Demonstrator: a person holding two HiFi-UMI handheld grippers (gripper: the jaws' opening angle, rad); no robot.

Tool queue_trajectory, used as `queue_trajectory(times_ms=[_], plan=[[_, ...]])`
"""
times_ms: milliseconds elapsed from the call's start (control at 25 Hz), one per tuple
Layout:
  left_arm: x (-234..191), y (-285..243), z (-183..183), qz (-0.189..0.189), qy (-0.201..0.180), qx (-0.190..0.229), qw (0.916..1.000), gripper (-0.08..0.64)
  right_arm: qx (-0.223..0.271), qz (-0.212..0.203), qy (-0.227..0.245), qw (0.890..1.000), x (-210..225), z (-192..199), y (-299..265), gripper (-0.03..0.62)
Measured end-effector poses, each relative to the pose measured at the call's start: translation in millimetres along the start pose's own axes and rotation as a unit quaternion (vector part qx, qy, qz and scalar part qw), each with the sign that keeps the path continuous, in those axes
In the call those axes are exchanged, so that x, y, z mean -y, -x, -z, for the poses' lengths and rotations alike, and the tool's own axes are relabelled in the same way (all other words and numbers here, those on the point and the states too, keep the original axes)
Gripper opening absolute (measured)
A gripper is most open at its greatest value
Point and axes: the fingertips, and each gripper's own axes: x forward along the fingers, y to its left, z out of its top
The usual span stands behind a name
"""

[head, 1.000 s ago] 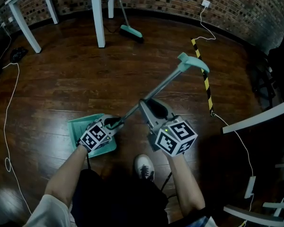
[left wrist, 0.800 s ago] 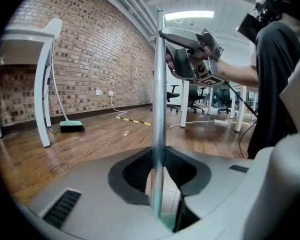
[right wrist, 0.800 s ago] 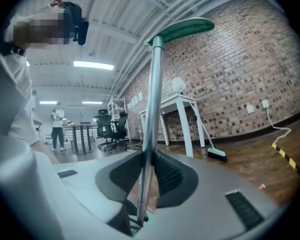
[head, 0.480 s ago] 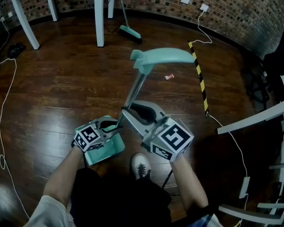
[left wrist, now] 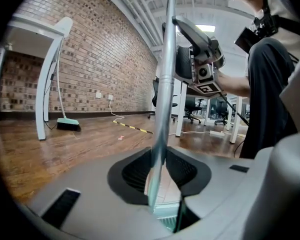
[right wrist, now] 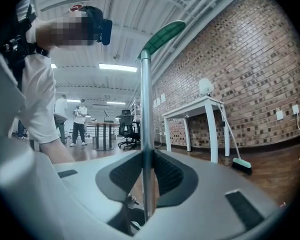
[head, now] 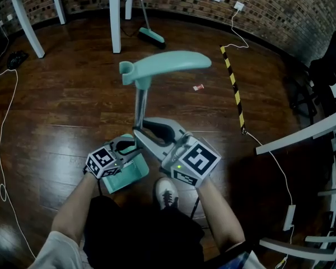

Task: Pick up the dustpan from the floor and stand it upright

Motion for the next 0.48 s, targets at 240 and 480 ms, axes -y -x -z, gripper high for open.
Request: queue_trajectory(times_ms=[240, 480], plan=[[-6, 9, -4, -0.028, 0.016, 0.014, 0.9994, 0.163, -0.002, 0.025, 0.007, 1.0, 6, -4, 17, 0.149], [-11, 56, -31, -0.061, -0.013, 0.044, 0.9971, 0.169, 0.012, 0.039, 0.024, 0.999, 15, -19, 58, 0.15]])
